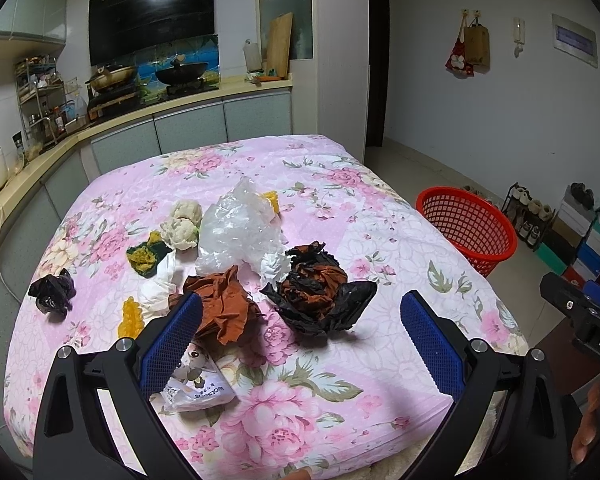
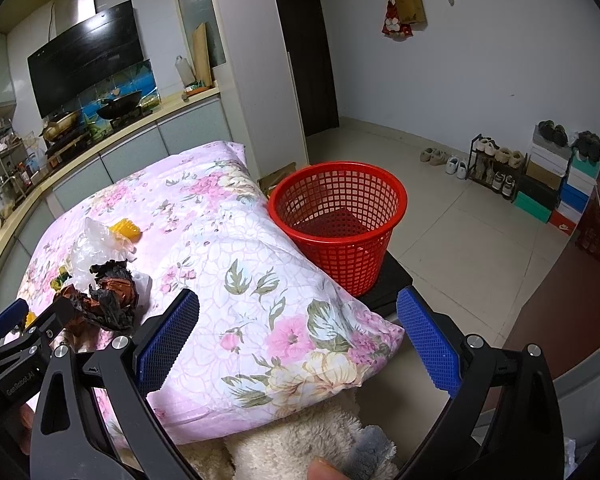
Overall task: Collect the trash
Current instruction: 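Grasp the yellow spiky sponge with the left tool while the right tool approaches the clear plastic bag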
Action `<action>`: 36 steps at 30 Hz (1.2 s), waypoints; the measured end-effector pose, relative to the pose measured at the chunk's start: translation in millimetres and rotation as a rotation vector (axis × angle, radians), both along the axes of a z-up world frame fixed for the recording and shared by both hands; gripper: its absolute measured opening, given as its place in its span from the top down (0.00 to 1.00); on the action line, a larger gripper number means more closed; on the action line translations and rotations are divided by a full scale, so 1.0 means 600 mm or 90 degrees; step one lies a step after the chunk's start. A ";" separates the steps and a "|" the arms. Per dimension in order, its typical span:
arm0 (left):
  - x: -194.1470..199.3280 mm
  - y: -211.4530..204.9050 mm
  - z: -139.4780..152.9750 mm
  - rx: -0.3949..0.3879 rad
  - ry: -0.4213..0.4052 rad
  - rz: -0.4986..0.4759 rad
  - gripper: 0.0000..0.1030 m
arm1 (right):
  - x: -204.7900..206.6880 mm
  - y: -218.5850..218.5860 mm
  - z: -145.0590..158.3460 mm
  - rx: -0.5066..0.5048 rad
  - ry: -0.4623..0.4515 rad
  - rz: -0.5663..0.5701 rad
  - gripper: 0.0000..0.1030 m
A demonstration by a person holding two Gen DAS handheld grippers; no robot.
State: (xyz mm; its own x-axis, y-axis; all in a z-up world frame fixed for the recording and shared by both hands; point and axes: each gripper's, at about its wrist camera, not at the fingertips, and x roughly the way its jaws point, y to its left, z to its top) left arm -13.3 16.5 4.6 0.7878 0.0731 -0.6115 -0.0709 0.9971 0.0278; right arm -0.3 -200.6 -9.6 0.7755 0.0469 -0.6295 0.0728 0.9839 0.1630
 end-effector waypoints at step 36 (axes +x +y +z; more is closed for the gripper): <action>0.019 0.269 -0.070 -0.154 0.114 0.069 0.19 | 0.074 0.109 -0.029 0.056 0.062 0.190 0.07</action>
State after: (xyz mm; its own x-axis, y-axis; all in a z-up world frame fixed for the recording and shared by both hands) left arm -1.9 178.2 -37.6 0.6622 -0.0140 -0.7492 -0.1918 0.9634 -0.1875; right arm 44.2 -134.9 -27.0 0.6554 0.3209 -0.6837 -0.1978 0.9466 0.2547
